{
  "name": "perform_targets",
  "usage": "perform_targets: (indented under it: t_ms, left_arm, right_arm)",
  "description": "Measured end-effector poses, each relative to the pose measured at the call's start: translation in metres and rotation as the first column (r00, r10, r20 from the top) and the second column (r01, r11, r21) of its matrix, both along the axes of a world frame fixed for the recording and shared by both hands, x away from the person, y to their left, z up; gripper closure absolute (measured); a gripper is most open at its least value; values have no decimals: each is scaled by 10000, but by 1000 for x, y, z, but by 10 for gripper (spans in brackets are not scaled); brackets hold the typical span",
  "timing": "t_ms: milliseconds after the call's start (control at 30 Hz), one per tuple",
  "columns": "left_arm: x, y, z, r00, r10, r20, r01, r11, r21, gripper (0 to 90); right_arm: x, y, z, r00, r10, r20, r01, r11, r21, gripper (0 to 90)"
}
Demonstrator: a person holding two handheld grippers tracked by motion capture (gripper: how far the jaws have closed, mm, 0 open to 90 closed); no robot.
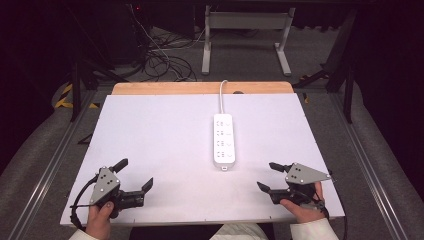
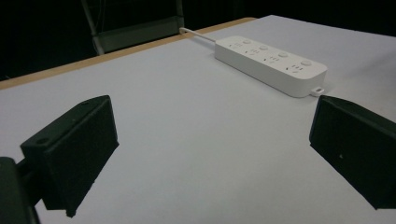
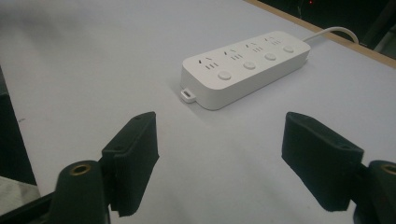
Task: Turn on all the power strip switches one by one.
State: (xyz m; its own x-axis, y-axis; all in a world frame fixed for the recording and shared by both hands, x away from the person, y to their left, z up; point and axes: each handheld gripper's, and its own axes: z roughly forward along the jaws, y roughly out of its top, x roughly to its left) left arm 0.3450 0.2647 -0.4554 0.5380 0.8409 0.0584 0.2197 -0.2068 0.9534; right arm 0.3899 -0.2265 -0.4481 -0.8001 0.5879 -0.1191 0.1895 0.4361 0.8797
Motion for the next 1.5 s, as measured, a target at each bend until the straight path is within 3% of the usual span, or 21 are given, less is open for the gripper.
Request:
perform_targets:
  t_ms: [100, 467, 700, 833, 867, 967, 1167, 1500]
  left_arm:
    - [-1, -1, 0, 9999, 44, 158, -50, 9993, 377, 15]
    - [-2, -2, 0, 9996, 76, 261, -90, 9984, 557, 15]
    - [-1, -2, 0, 9996, 177, 220, -190, 9980, 602, 15]
    - [-2, -3, 0, 9996, 179, 200, -190, 9983, 557, 15]
    - [-2, -3, 0, 9996, 181, 206, -192, 9981, 581, 16]
    - [-2, -2, 0, 9996, 175, 212, -188, 9980, 600, 15]
    - [-2, -2, 0, 9997, 155, 202, -167, 9978, 641, 15]
    - [-2, -2, 0, 9997, 124, 190, -137, 9975, 686, 16]
  right_arm:
    - [0, 1, 0, 10000, 40, -4, -40, 10000, -13, 264]
    - [0, 4, 2, 9998, 159, -72, -158, 9998, 78, 287]
    - [-1, 9, 4, 9995, 301, 33, -300, 9995, -107, 297]
    - [1, 9, 7, 9985, 396, -373, -403, 9990, -185, 298]
    - [2, 9, 8, 9971, 564, -519, -574, 9982, -195, 365]
    - [4, 9, 13, 9949, 702, -727, -712, 9974, -113, 420]
    - [10, 13, 23, 9940, 670, -859, -669, 9978, 40, 439]
    - [23, 28, 31, 9923, 839, -914, -852, 9963, -110, 459]
